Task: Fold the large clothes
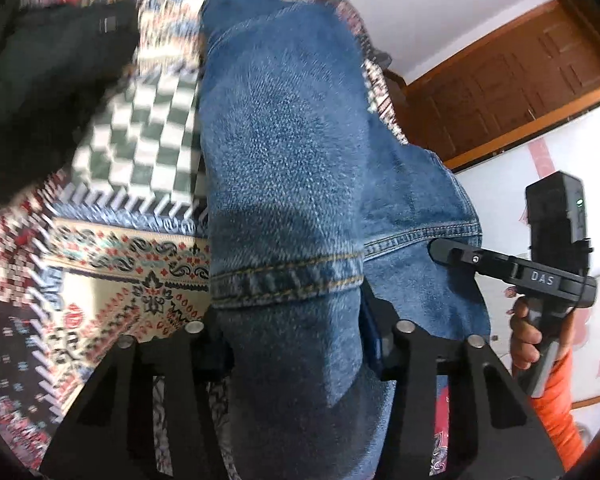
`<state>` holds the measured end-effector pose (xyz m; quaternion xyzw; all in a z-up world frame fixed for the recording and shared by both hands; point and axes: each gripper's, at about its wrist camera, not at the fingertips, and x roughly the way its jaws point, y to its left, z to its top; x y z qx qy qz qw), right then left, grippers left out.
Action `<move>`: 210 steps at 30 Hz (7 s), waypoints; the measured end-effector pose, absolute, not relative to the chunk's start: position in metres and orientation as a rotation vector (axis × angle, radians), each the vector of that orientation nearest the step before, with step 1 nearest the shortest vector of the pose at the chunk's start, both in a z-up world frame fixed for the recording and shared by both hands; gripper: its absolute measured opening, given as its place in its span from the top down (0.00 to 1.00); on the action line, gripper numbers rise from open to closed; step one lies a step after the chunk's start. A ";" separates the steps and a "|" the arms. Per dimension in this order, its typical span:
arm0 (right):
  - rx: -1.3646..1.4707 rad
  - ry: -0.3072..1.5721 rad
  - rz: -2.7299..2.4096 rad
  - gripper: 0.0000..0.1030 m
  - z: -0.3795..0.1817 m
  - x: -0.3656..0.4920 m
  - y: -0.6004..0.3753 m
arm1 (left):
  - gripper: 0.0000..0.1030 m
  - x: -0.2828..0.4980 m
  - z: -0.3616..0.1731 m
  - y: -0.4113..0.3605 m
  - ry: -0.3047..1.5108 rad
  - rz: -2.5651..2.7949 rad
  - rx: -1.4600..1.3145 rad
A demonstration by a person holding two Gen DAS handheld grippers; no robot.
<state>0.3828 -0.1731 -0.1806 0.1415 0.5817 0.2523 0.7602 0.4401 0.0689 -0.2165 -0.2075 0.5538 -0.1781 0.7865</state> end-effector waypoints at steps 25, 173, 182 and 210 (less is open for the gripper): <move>0.122 0.843 0.838 0.74 -0.008 0.432 0.074 | 0.54 0.390 0.000 0.301 0.673 -0.148 -0.414; 0.050 0.168 0.641 0.02 0.014 0.120 -0.030 | 0.00 0.052 0.031 0.142 0.109 0.277 -0.071; 0.053 0.171 0.639 0.02 0.013 0.122 -0.030 | 0.00 0.051 0.033 0.143 0.109 0.267 -0.080; 0.056 0.193 0.634 0.02 0.009 0.125 -0.026 | 0.00 0.054 0.031 0.138 0.127 0.249 -0.077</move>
